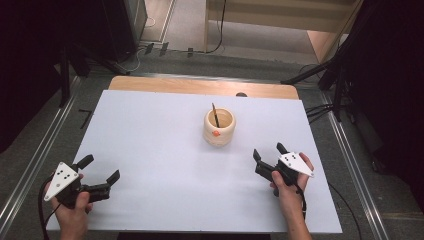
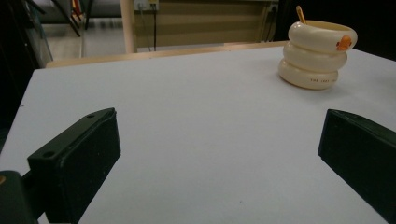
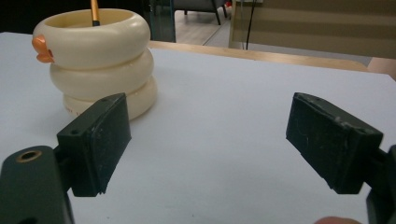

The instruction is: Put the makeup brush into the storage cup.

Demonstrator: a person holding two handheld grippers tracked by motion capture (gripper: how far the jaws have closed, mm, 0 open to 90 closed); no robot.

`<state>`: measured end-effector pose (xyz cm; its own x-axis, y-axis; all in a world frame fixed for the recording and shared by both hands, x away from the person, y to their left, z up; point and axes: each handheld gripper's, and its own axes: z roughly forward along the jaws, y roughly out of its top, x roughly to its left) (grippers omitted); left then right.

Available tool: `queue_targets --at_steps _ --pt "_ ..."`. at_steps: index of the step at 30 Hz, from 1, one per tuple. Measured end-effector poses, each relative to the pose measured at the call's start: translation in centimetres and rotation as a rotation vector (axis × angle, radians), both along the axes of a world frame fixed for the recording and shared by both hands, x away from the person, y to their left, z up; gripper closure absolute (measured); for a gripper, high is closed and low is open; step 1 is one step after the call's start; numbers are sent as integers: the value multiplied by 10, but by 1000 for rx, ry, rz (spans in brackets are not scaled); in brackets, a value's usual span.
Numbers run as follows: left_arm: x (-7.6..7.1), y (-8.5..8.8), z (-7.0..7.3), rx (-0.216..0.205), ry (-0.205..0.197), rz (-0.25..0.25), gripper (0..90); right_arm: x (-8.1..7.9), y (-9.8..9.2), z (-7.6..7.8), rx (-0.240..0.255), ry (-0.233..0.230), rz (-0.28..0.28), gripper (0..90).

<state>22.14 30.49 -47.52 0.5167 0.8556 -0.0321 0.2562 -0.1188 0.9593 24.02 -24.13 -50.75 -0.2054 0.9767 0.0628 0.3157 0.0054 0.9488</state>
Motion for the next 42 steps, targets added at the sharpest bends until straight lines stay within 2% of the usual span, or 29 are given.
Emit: queue_targets --at_steps 6,42 --pt "1 -7 1 28 1 28 1 -5 -7 0 2 -2 -13 145" --pt "1 -4 -1 14 17 18 5 -42 -50 -5 -12 3 -53 147"
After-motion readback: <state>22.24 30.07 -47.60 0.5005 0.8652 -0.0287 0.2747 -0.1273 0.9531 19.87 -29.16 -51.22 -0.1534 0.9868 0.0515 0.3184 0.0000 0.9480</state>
